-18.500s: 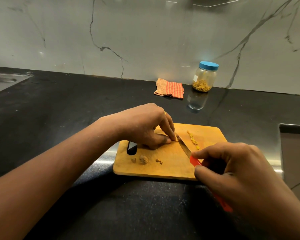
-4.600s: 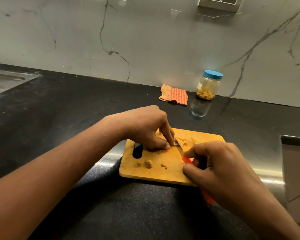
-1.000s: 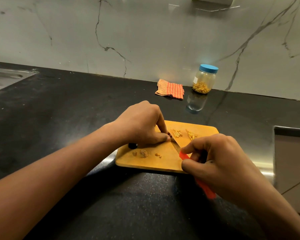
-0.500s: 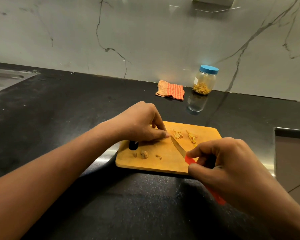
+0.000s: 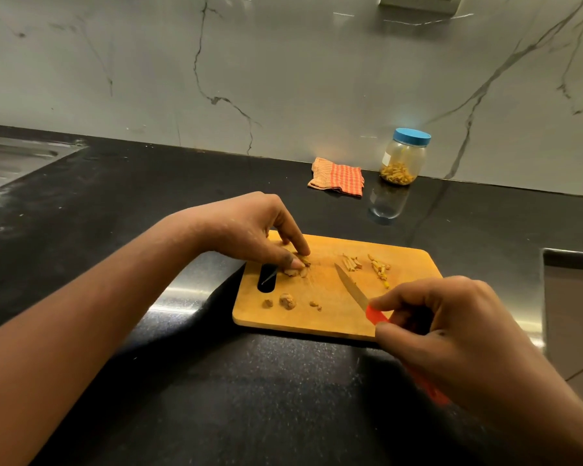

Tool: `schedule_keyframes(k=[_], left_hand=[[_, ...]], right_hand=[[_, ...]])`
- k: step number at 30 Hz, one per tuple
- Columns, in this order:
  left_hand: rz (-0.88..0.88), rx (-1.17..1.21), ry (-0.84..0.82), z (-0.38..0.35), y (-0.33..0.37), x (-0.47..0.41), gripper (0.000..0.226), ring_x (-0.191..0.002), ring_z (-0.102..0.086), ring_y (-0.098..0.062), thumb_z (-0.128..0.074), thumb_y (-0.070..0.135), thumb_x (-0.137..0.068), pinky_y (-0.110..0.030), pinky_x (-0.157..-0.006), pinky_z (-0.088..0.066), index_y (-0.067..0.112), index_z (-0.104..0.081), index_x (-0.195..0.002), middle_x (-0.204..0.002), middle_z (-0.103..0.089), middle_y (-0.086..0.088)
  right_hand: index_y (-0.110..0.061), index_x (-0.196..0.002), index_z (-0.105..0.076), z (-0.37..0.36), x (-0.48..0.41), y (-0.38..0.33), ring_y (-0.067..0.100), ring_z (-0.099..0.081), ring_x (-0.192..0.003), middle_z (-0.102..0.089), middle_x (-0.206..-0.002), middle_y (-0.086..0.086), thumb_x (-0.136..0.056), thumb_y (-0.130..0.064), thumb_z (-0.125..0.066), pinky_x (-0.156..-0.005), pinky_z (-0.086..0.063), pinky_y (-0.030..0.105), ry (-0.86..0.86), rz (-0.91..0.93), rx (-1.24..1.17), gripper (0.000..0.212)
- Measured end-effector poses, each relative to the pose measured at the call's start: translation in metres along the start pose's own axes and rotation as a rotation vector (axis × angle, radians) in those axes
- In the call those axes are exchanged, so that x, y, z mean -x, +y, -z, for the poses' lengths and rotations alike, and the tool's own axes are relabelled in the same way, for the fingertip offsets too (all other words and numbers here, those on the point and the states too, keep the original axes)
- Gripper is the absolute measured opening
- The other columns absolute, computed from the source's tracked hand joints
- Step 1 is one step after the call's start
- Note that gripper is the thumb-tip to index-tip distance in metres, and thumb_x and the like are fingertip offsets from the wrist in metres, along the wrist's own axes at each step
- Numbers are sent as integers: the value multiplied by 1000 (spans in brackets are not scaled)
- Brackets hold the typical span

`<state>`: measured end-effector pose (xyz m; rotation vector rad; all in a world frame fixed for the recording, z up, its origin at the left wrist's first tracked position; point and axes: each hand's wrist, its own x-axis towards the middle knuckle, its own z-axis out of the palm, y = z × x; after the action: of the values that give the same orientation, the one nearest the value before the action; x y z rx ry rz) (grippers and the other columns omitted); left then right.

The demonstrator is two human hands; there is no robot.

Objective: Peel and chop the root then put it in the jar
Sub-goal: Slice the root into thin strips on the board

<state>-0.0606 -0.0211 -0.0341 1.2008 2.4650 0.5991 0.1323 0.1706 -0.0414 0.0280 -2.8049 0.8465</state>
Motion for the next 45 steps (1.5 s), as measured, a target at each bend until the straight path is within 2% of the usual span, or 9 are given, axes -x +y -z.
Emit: schedule_keyframes(k=[7,11,14,19,27,34,38,42,45], left_hand=[[-35,-31,21,-1,-1,-2,21,-113,-56,-4,-69,30,-87,-36,-101,-47,35,-74,-107,-118,-66,18],[-66,-41,57,-4,-1,-3,18,-107,-59,-3,-69,33,-87,-34,-96,-50,36,-75,-103,-110,-68,20],[-84,-39,94,-7,-1,-5,15,-105,-60,-2,-68,33,-88,-30,-96,-49,33,-75,-101,-108,-68,18],[-115,-34,123,-9,1,-6,13,-102,-60,-2,-68,32,-88,-27,-93,-50,32,-74,-99,-105,-67,17],[-102,-17,129,-7,7,-2,16,-99,-60,2,-65,30,-90,-7,-76,-43,31,-71,-105,-104,-69,16],[-98,-16,145,-6,4,-2,12,-98,-61,0,-66,31,-89,-12,-81,-48,32,-70,-101,-102,-68,15],[-92,12,160,-5,4,-2,11,-94,-60,4,-65,31,-90,-5,-74,-47,29,-70,-100,-99,-68,15],[-126,34,276,-11,5,-5,11,-85,-65,-3,-67,30,-89,-20,-80,-55,24,-71,-97,-88,-69,12],[-155,6,391,-20,10,-10,10,-83,-66,-4,-69,28,-88,-18,-81,-55,23,-70,-97,-87,-68,13]], right_hand=[[-30,-83,-74,5,-3,4,6,-64,-65,-68,-71,-16,-66,-35,-67,-61,-56,27,44,-5,-5,19],[-28,-85,-74,-4,-6,-1,9,-63,-60,-68,-68,-10,-67,-32,-69,-57,-55,26,39,47,-47,19],[-26,-86,-74,-8,-10,2,10,-62,-55,-67,-64,-6,-70,-26,-71,-50,-51,19,55,52,-62,17],[-25,-87,-75,-9,-12,7,7,-62,-56,-67,-63,-7,-70,-25,-72,-49,-47,12,69,41,-69,17],[-24,-87,-74,-8,-13,10,7,-63,-57,-67,-64,-10,-69,-25,-74,-51,-49,14,54,38,-102,17],[-23,-88,-74,-10,-14,13,7,-63,-57,-67,-64,-6,-70,-22,-74,-51,-49,15,45,48,-148,18],[-23,-89,-74,-11,-14,14,9,-63,-58,-67,-65,-4,-70,-22,-74,-51,-51,16,56,45,-174,19],[-22,-88,-74,-12,-13,16,10,-64,-58,-67,-64,-3,-68,-23,-73,-52,-54,22,112,45,-186,19],[-24,-86,-74,-12,-13,17,11,-63,-55,-67,-64,-3,-69,-19,-75,-51,-54,25,158,36,-189,17]])
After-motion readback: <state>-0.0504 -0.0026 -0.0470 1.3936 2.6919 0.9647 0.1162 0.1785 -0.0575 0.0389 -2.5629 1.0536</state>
